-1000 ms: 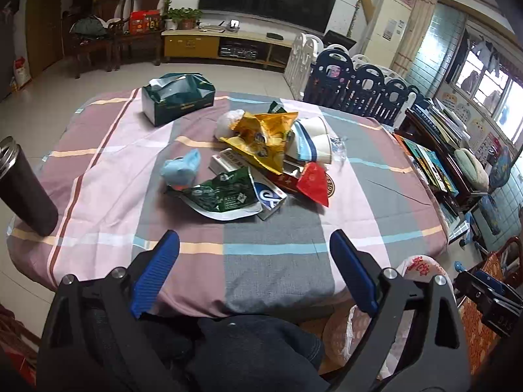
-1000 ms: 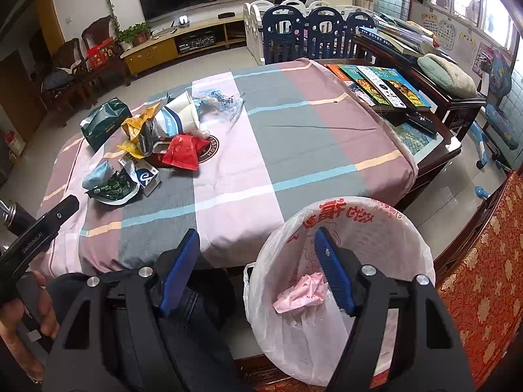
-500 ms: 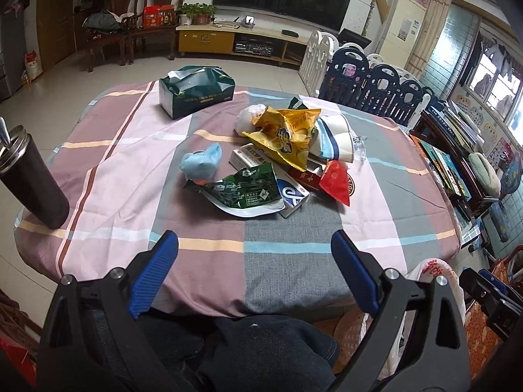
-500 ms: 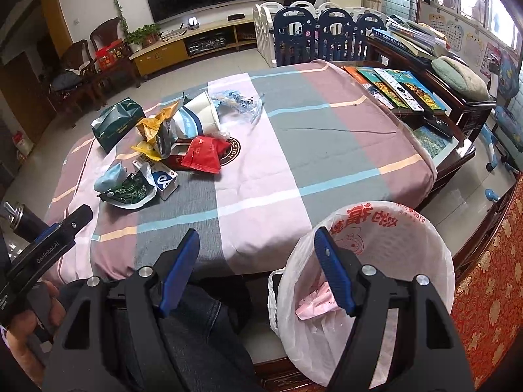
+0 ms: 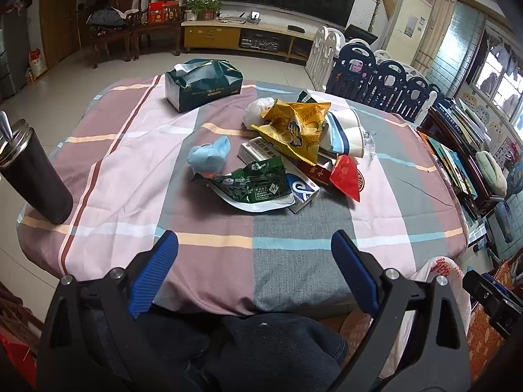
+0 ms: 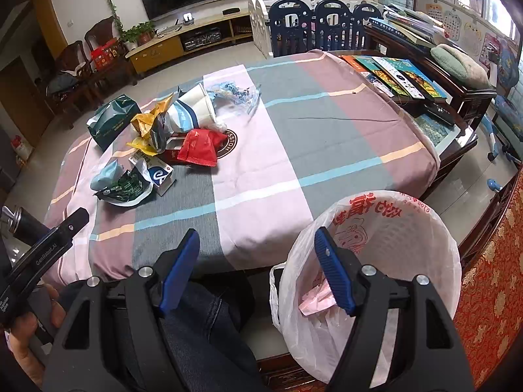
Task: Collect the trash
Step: 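Move both tools back toward the trash pile on the table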
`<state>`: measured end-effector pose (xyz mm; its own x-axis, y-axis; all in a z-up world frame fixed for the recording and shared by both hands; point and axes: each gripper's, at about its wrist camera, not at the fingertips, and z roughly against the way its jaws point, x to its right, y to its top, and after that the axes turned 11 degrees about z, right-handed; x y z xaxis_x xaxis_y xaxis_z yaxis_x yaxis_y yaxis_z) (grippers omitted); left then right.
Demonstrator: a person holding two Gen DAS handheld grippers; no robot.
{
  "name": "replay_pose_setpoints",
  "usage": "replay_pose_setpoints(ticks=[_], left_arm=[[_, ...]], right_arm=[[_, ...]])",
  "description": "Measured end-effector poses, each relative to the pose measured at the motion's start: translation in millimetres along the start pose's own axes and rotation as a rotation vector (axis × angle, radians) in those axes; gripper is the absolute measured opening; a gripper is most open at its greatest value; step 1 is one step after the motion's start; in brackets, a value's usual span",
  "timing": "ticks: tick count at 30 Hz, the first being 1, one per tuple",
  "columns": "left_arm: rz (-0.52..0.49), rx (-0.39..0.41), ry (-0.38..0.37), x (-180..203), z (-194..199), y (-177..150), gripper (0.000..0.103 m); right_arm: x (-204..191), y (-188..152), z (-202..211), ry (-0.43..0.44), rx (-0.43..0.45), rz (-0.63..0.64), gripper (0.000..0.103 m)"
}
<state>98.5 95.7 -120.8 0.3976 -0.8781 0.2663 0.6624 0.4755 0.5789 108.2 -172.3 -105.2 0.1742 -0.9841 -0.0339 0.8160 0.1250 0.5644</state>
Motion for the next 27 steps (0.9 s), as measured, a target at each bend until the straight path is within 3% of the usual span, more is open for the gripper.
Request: replay_pose_setpoints(ticks=[16, 23, 27], left_arm=[[0.024, 0.0, 0.039, -11, -5, 1, 0.095], [0.069, 0.08, 0.151, -33, -6, 6, 0.094], [0.103, 0.125, 0.169, -47, -2, 10, 0.09]], right_arm=[[-1, -1, -10, 0.002, -0.013, -0.009, 0.071], [-9, 14, -22, 0.021, 0.004, -0.019, 0.071], [-27, 30, -36, 0.021, 0.028, 0.014, 0.071]])
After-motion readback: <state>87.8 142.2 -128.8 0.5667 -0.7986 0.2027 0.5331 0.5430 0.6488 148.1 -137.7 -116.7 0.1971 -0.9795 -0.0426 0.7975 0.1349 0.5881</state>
